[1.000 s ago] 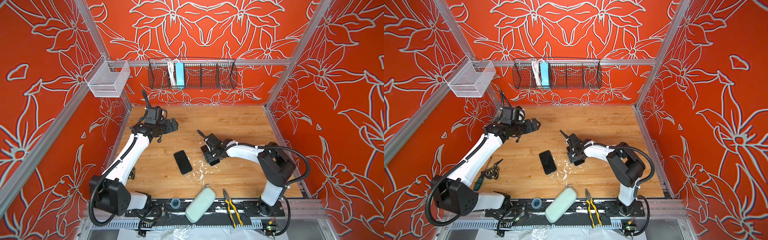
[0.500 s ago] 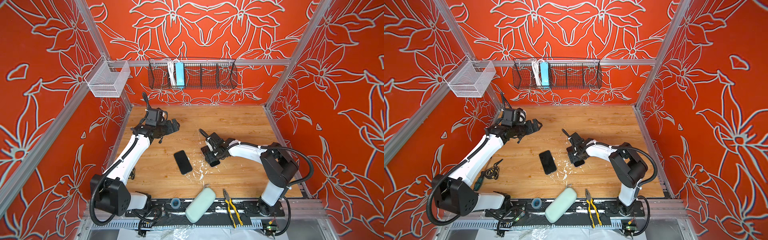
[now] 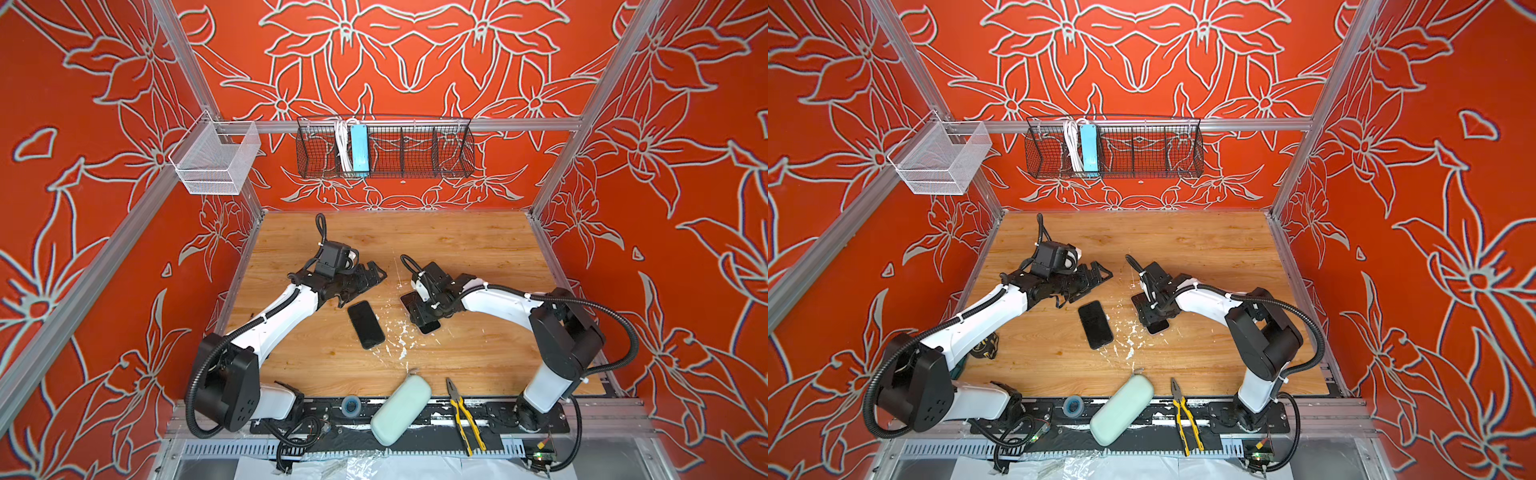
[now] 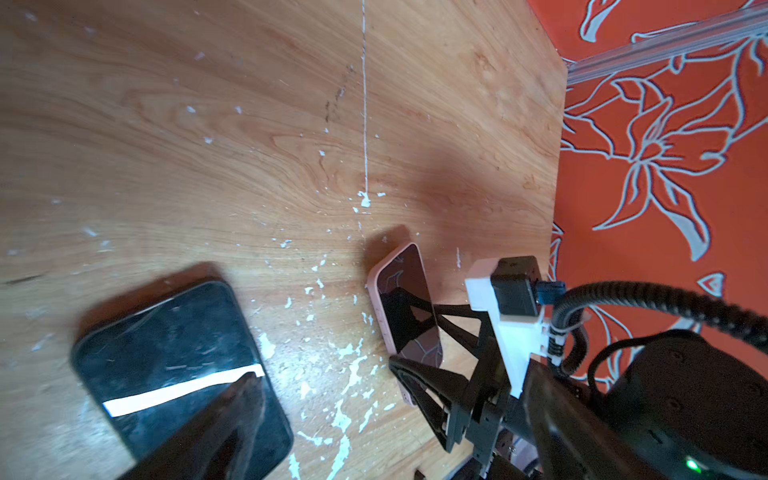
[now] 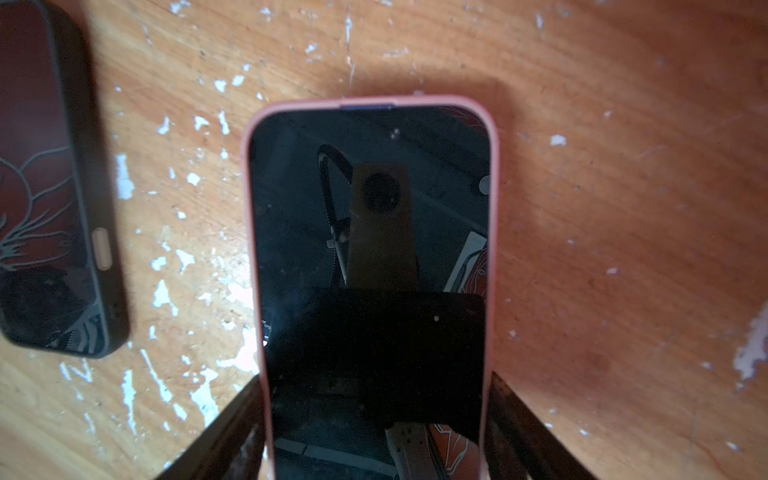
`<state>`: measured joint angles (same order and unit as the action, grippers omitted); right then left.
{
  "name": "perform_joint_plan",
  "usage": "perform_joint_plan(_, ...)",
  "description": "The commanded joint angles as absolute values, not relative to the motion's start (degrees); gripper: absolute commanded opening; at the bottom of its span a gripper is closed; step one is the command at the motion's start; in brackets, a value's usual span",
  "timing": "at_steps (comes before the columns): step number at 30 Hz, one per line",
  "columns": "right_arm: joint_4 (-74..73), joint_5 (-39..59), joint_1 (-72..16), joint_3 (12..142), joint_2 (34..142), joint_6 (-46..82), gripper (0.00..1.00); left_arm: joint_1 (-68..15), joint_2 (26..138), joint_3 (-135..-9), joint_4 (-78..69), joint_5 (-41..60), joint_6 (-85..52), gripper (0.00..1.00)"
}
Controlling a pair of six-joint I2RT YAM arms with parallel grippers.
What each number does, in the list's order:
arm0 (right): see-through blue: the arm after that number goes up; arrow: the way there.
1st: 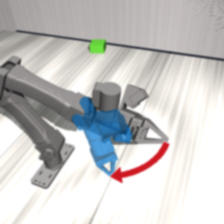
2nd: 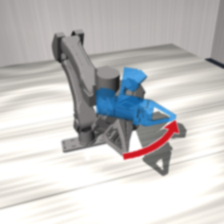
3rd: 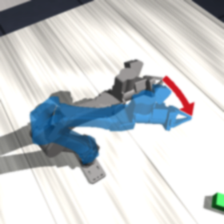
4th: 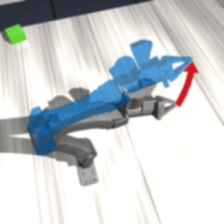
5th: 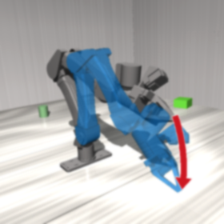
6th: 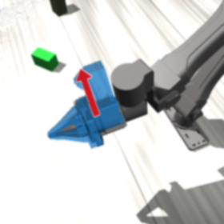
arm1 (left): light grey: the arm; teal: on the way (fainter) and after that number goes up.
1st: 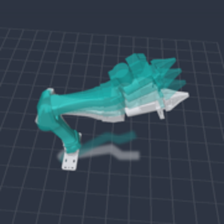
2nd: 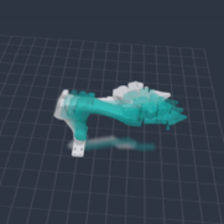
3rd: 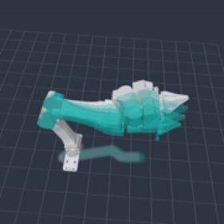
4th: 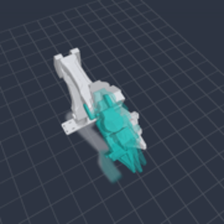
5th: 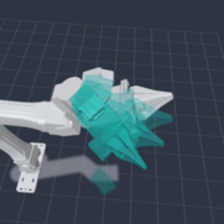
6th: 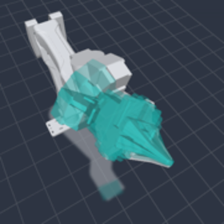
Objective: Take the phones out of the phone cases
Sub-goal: 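Move the left gripper to the pink case edge beside the right gripper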
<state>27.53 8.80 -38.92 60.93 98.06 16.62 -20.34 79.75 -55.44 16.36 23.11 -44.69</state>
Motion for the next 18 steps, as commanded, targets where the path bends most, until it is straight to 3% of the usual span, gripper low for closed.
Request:
perform_joint_plan(1, 27.9, 10.6, -38.6, 62.8, 95.9, 15.7, 0.57, -21.9, 81.9, -55.0, 10.5, 27.2, -48.2, 0.97)
perform_joint_plan(10, 27.6, 13.4, -38.6, 63.0, 93.2, 16.6, 0.56, -26.3, 88.4, -54.9, 7.1, 30.2, -49.5, 0.98)
perform_joint_plan(16, 28.2, 15.0, -38.5, 64.0, 91.1, 17.0, 0.56, -26.7, 91.7, -54.9, 4.2, 32.7, -50.4, 0.91)
perform_joint_plan(18, 28.1, 15.3, -38.4, 64.0, 90.6, 17.3, 0.56, -26.7, 92.6, -54.4, 1.6, 33.9, -51.9, 0.85)
